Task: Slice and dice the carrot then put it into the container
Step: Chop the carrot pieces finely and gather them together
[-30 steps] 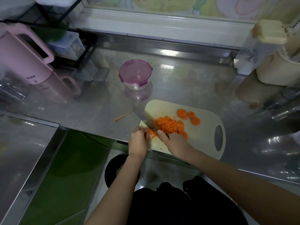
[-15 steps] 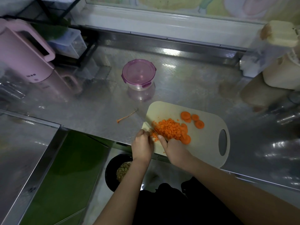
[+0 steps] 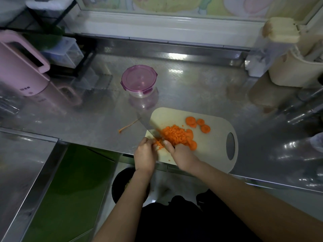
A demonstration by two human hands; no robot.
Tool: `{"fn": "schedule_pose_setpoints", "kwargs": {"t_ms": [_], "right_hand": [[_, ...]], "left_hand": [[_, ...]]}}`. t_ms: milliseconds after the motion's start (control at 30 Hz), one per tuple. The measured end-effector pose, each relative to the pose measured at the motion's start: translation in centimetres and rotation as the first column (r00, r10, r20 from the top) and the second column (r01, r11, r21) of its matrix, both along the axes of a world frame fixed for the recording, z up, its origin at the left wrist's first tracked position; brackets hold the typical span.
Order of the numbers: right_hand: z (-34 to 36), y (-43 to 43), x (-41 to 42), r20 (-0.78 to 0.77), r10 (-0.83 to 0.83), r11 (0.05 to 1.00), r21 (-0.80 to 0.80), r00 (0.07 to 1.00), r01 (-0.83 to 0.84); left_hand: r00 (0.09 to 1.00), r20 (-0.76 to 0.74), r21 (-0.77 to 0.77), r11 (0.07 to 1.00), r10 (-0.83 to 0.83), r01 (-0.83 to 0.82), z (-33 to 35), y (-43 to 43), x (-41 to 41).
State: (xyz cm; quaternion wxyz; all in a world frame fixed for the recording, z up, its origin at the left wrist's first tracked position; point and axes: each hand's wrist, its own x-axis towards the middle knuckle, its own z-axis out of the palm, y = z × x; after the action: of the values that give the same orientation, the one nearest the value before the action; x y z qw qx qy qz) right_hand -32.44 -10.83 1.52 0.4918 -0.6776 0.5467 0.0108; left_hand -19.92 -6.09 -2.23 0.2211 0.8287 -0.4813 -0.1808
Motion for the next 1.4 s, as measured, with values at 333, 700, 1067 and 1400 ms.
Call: {"fn": "schedule_pose_setpoints", "kwargs": {"t_ms": [333, 700, 1067, 1400], "right_hand": [[-1.0, 1.5, -1.3, 0.043, 0.036, 0.999, -0.04, 0.998, -0.035], [-0.9, 0.0, 1.4, -0.046, 0.019, 0.993, -0.114, 0.999, -0.024], [-0.4, -1.5, -0.2, 0.051, -0.04, 0.998, -0.056, 0.998, 0.042], [0.6, -0.3, -0.8, 0.074, -0.015, 0.995, -0.093, 0.997, 0.022]], "left_hand": [[0.999, 0.048, 0.031, 0.999, -0.025, 0.024, 0.0, -0.3, 0.0], [0.999, 0.039, 0.043, 0.999, -0.035, 0.033, 0.4, -0.1, -0.1], [0.989, -0.148, -0.019, 1.0, 0.003, -0.006, 0.0, -0.7, 0.1], [0.984, -0.174, -0.009, 1.0, 0.024, -0.026, 0.4, -0.5, 0.6]]}}
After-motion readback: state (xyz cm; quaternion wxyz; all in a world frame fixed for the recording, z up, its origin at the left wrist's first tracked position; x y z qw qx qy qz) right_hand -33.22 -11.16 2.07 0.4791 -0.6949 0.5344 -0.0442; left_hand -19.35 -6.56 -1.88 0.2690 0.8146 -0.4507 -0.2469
